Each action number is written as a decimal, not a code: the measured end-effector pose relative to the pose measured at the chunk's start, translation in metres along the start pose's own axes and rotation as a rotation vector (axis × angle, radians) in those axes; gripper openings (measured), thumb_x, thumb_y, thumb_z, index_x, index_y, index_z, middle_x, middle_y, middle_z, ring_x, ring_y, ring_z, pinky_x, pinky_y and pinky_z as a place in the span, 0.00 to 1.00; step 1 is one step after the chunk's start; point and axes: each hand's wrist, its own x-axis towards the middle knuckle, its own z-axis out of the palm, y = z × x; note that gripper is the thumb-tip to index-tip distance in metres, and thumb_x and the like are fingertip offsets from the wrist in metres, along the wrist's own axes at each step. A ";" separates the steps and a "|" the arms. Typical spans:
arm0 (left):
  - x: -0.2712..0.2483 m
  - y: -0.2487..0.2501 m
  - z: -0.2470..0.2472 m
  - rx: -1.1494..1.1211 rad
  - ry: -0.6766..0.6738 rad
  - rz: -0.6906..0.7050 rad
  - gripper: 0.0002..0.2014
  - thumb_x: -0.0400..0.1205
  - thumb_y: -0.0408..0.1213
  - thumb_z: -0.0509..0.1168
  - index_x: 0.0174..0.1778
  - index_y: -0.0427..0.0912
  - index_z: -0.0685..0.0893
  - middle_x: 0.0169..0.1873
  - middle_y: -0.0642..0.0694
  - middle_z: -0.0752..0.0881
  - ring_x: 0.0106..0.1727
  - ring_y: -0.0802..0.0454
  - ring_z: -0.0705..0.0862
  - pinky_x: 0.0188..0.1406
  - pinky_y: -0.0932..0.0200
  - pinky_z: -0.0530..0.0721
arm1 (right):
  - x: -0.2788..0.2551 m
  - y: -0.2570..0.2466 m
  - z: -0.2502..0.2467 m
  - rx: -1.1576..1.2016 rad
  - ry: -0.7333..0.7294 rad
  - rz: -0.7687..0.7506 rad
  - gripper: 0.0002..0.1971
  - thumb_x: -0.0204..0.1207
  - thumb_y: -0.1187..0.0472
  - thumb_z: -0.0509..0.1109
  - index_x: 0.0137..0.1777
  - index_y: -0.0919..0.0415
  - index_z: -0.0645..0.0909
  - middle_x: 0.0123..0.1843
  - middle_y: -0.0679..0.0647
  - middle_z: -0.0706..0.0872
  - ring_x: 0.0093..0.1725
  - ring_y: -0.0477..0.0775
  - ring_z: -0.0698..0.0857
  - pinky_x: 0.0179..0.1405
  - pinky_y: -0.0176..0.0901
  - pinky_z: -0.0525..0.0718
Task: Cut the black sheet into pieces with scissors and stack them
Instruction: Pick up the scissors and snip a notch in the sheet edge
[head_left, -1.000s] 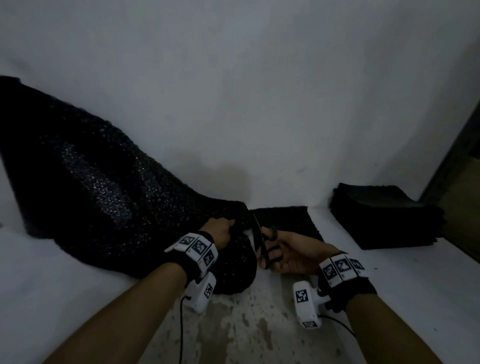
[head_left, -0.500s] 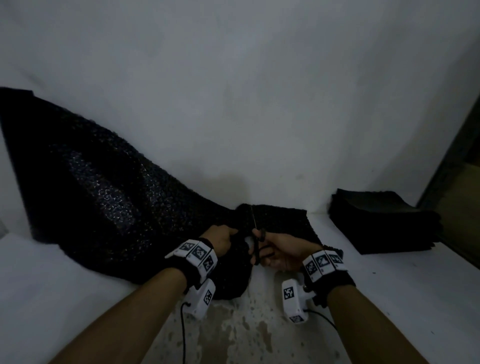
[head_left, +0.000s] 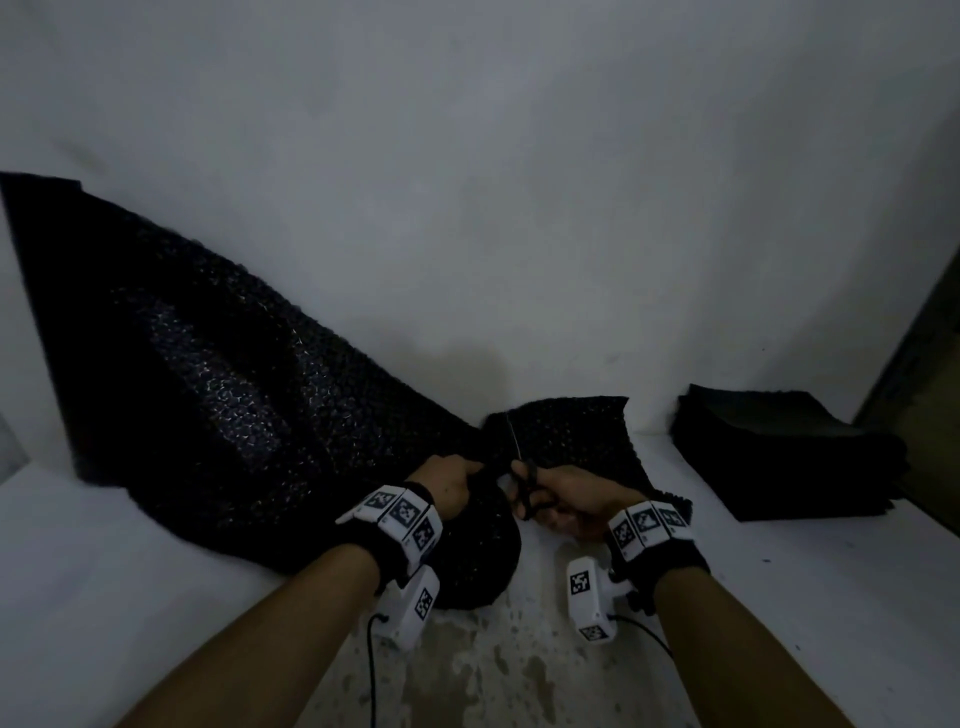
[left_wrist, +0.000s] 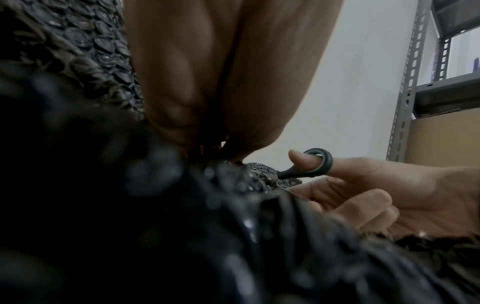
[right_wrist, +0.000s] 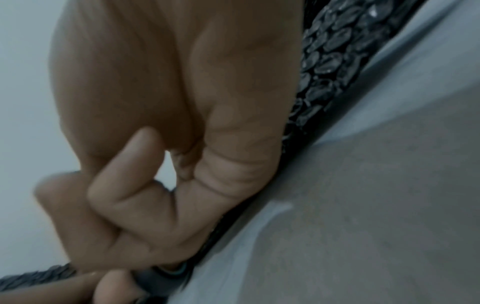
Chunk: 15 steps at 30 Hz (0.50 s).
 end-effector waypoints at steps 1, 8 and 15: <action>0.001 0.000 0.000 -0.003 0.002 -0.003 0.22 0.90 0.34 0.54 0.81 0.49 0.74 0.77 0.42 0.76 0.75 0.41 0.76 0.76 0.56 0.71 | 0.002 0.002 -0.001 -0.013 -0.011 -0.003 0.35 0.63 0.30 0.79 0.51 0.63 0.86 0.39 0.58 0.84 0.26 0.45 0.68 0.20 0.34 0.61; 0.004 -0.003 0.002 -0.003 -0.015 -0.013 0.24 0.88 0.31 0.54 0.80 0.50 0.75 0.76 0.41 0.78 0.73 0.39 0.77 0.76 0.53 0.73 | 0.002 0.009 -0.006 -0.079 0.016 -0.075 0.33 0.63 0.31 0.78 0.50 0.63 0.85 0.39 0.56 0.84 0.27 0.46 0.70 0.22 0.35 0.65; 0.006 -0.005 0.003 -0.005 -0.033 -0.026 0.26 0.88 0.30 0.54 0.83 0.50 0.71 0.78 0.41 0.75 0.76 0.40 0.75 0.77 0.57 0.70 | 0.002 0.010 -0.006 -0.091 0.049 -0.070 0.21 0.77 0.41 0.72 0.49 0.63 0.85 0.38 0.56 0.84 0.23 0.45 0.71 0.17 0.34 0.68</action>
